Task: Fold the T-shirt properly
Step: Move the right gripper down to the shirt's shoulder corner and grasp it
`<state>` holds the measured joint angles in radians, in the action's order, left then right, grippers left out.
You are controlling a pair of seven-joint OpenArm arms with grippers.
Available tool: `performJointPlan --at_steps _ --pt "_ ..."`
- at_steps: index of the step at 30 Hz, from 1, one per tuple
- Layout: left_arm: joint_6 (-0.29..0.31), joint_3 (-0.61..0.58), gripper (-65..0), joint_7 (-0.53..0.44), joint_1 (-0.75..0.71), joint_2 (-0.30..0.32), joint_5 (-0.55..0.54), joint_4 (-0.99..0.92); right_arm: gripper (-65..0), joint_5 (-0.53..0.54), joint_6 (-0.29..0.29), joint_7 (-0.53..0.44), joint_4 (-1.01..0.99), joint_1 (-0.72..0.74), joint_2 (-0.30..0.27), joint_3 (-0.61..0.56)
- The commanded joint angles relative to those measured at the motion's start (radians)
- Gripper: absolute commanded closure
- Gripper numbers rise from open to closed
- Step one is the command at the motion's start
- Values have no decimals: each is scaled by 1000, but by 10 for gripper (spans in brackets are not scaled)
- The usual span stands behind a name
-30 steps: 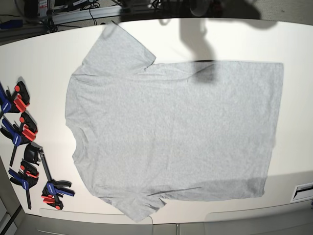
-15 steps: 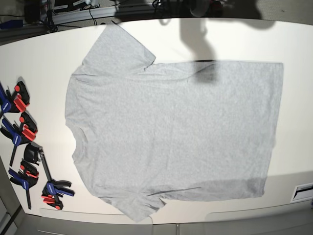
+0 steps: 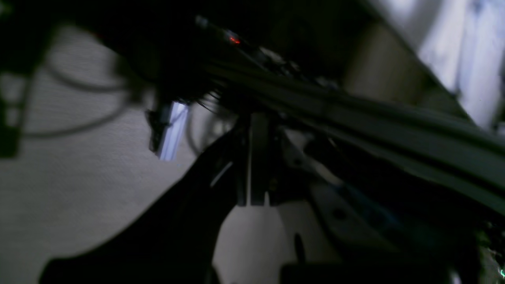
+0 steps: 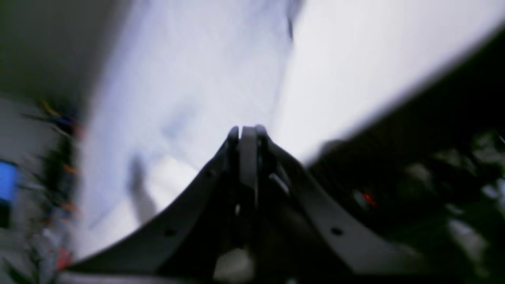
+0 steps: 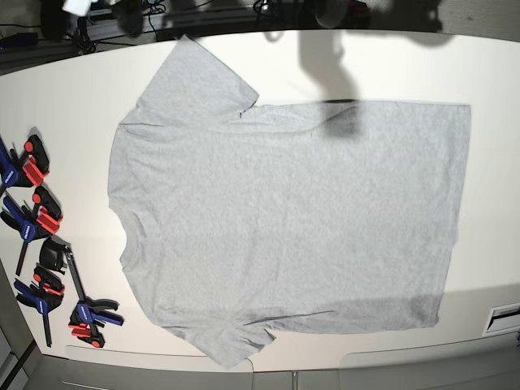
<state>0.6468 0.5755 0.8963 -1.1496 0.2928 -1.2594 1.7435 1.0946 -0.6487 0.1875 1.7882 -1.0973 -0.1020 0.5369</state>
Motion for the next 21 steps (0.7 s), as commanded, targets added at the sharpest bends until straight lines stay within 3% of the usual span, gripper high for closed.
performJointPlan --at_steps 1,3,5,10,15,18,19,21 --pt "45 35 0 34 -21 6 -81 21 0 63 -19 17 35 -22 9 36" --pt "51 90 0 107 -19 3 -204 32 0 182 -19 89 76 -16 25 95" --pt "51 134 0 140 -19 4 -224 33 0 248 -19 132 96 -8 28 136" --pt "51 183 0 151 -2 4 -224 33 0 217 9 142 97 53 29 166" --pt "51 182 -172 151 43 4 -224 33 -9 159 257 218 97 169 107 166" --pt "51 182 -190 151 67 4 -224 33 -273 78 292 285 97 228 147 149" --pt "51 182 -190 151 74 4 -224 33 -329 59 293 280 97 236 154 137" --pt "51 182 -190 151 86 4 -224 33 -345 -6 293 227 97 241 161 114"
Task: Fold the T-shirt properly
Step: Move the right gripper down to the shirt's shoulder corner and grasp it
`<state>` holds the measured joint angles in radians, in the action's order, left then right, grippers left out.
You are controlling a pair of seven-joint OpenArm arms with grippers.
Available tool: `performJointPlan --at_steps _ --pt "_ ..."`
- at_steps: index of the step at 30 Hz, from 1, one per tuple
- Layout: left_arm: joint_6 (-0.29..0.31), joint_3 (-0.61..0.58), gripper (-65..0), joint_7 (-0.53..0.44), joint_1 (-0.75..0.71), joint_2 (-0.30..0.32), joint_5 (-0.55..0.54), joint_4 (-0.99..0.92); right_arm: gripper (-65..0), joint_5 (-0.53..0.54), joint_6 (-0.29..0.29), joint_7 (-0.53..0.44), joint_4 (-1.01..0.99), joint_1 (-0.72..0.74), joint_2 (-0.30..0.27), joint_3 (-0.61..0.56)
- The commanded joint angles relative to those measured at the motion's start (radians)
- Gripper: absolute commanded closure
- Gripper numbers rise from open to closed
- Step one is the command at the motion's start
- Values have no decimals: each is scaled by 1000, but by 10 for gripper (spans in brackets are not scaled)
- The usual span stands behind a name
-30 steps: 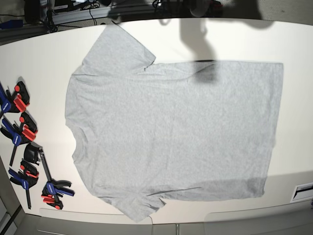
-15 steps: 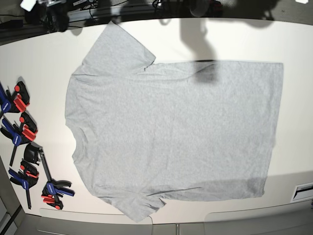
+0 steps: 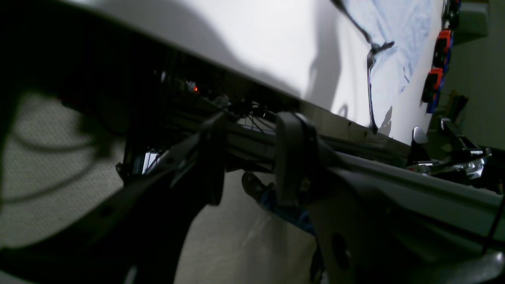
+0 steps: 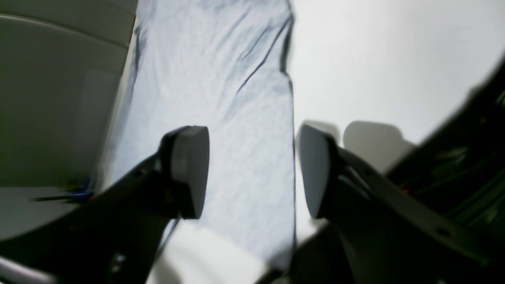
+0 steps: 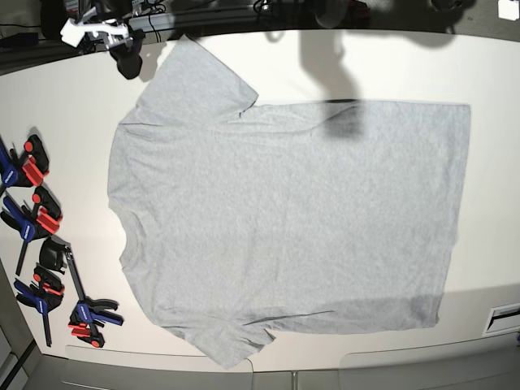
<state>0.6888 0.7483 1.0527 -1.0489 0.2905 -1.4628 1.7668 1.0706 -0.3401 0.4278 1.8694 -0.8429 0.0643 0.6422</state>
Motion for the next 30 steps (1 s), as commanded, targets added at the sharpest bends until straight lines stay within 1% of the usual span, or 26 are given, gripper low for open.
performJointPlan --at_steps 1,2,3,5,6,9,15,18,20,21,24,26,30 --pt "9 10 -190 -6 -10 6 -21 10 -345 -23 -16 -43 15 -13 0 -1" --pt "9 10 -190 -6 -4 6 -21 10 -345 -56 -16 -66 15 -13 6 -8" --pt "9 10 -190 -6 3 6 -21 10 -345 -76 -16 -70 15 -12 11 -13" --pt "9 10 -190 -6 18 6 -21 10 -345 -77 -13 -46 15 -4 14 -31" --pt "9 10 -191 -6 24 6 -21 10 -345 -86 3 -32 13 3 13 -42" --pt "9 10 -191 -9 52 6 -21 10 -345 -180 39 -26 -25 45 7 -82" --pt "9 10 -191 -10 77 7 -21 10 -345 -201 39 -23 -126 93 8 -147" --pt "9 10 -191 -10 77 6 -21 10 -345 -210 39 -56 -128 105 8 -140" --pt "9 10 -191 -10 80 7 -21 10 -345 -239 39 -57 -128 130 3 -117" --pt "9 10 -191 -10 80 7 -21 10 -345 -258 39 -48 -128 146 1 -103" --pt "9 10 -191 -9 85 7 -21 10 -345 -269 39 -2 -129 192 -16 -69" --pt "9 10 -191 -8 85 7 -21 10 -345 -312 40 13 -129 217 -30 -59" --pt "9 10 -191 -5 85 7 -21 10 -345 -373 77 25 -129 251 -55 -52"
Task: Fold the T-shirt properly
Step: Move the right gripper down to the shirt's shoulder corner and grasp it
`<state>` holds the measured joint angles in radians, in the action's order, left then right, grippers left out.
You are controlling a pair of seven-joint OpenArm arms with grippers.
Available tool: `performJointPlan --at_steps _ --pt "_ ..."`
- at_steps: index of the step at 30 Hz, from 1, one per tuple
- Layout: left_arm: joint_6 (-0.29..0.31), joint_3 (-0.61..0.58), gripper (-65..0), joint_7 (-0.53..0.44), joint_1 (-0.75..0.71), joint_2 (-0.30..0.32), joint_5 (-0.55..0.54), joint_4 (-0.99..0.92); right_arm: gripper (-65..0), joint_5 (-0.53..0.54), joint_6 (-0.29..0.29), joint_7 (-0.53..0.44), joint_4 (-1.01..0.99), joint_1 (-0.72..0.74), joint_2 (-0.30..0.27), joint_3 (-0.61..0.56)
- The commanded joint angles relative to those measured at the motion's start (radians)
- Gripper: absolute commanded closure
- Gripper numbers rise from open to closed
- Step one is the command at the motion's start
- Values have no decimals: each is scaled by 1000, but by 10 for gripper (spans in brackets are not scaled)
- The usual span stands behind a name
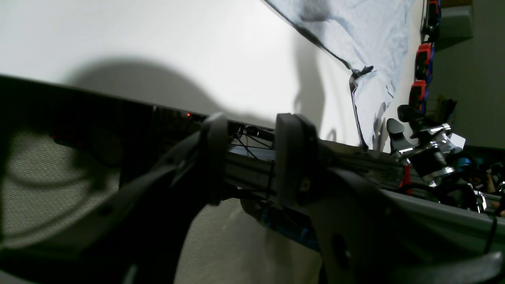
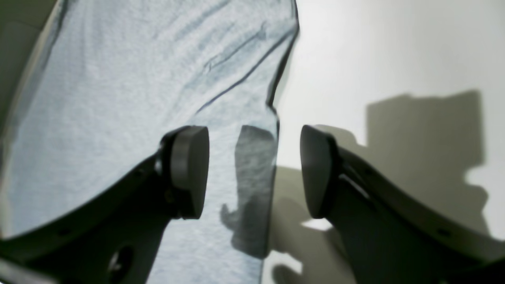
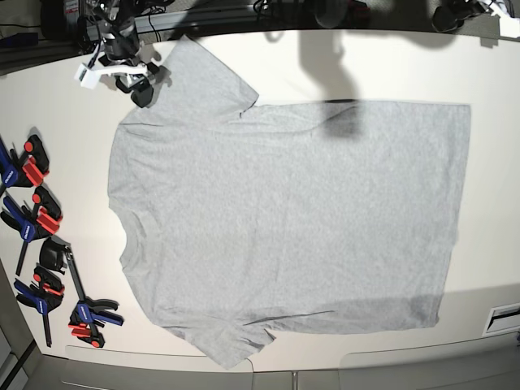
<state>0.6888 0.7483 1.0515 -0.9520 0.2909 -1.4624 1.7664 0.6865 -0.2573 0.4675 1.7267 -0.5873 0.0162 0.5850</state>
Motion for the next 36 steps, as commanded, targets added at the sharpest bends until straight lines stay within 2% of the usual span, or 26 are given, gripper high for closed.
performJointPlan --at_steps 1,9,13,16,21,25,36 --pt "9 10 -191 -5 -12 6 -21 10 -345 1 -2 -12 14 2 -14 5" --pt "9 10 -191 -4 -12 6 -21 10 -345 -33 7 -3 -3 57 -39 7" --pt "9 10 -191 -1 -12 6 -21 10 -345 -33 7 -2 -95 102 -80 14" --pt "9 10 -191 -1 -12 6 -21 10 -345 -21 7 38 -187 142 -117 15" --pt "9 10 -191 -2 -12 6 -21 10 -345 0 -4 43 -266 201 -150 15" --pt "9 10 -191 -5 -11 6 -21 10 -344 1 -34 82 -270 244 -158 15" --pt "9 10 -191 -11 -6 6 -21 10 -344 0 -34 92 -270 260 -160 -49"
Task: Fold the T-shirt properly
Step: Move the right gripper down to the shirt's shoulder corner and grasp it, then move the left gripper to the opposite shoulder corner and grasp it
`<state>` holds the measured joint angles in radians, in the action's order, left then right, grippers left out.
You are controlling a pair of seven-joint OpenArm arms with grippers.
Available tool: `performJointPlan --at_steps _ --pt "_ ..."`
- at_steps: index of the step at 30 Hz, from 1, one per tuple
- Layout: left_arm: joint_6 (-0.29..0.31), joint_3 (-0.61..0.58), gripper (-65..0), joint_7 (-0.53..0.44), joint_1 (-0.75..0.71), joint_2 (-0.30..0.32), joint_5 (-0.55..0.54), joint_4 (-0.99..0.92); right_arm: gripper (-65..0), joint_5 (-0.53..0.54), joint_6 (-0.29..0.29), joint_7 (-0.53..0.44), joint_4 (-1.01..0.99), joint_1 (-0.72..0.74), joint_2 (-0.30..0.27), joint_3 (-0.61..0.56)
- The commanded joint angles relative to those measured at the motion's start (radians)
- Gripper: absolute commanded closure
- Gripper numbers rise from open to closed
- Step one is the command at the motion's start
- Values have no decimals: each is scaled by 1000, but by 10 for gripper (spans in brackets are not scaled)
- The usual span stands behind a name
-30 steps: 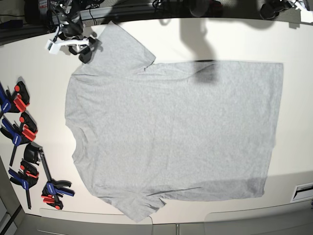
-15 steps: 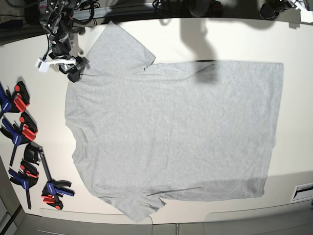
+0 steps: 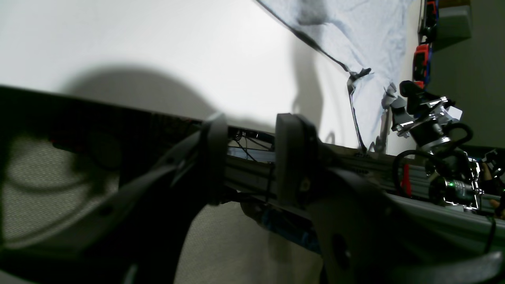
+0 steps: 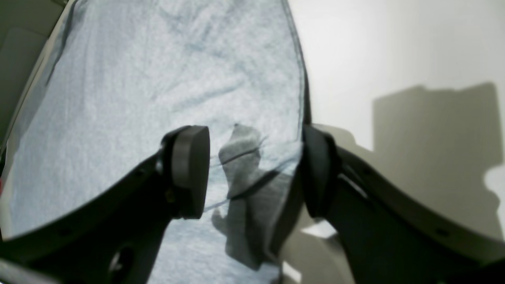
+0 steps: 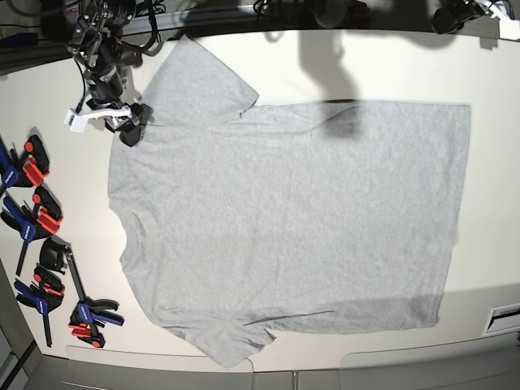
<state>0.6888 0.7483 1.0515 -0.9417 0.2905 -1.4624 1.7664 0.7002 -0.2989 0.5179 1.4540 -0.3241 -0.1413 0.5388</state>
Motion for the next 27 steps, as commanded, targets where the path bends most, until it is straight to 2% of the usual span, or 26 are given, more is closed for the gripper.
performJointPlan --at_steps 1,4,6,9,10,13,16,24,27 --pt "9 10 -191 -13 -16 7 -21 10 -344 -13 7 42 3 -3 -2 -13" --pt "9 10 -191 -13 -16 7 -21 10 -336 -18 7 41 3 -3 -2 -37" --pt "9 10 -191 -16 -10 7 -21 10 -293 -18 7 40 3 -3 -2 -42" --pt "9 11 -192 -58 24 6 -16 10 -171 -22 6 40 3 -3 -2 -42" --pt "9 10 -192 -87 43 6 26 10 -124 -26 3 40 3 -3 -2 -42" --pt "9 10 -192 -131 116 6 128 10 0 -46 -55 41 3 -3 -2 -42" --pt "6 10 -192 -141 200 8 207 10 0 -47 -72 56 3 -3 -2 -42" --pt "-178 9 -193 -254 368 53 417 5 0 -47 -71 60 3 -3 0 -42" --pt "-238 9 -236 -287 416 79 478 -42 0 -47 -71 60 3 -3 0 -42"
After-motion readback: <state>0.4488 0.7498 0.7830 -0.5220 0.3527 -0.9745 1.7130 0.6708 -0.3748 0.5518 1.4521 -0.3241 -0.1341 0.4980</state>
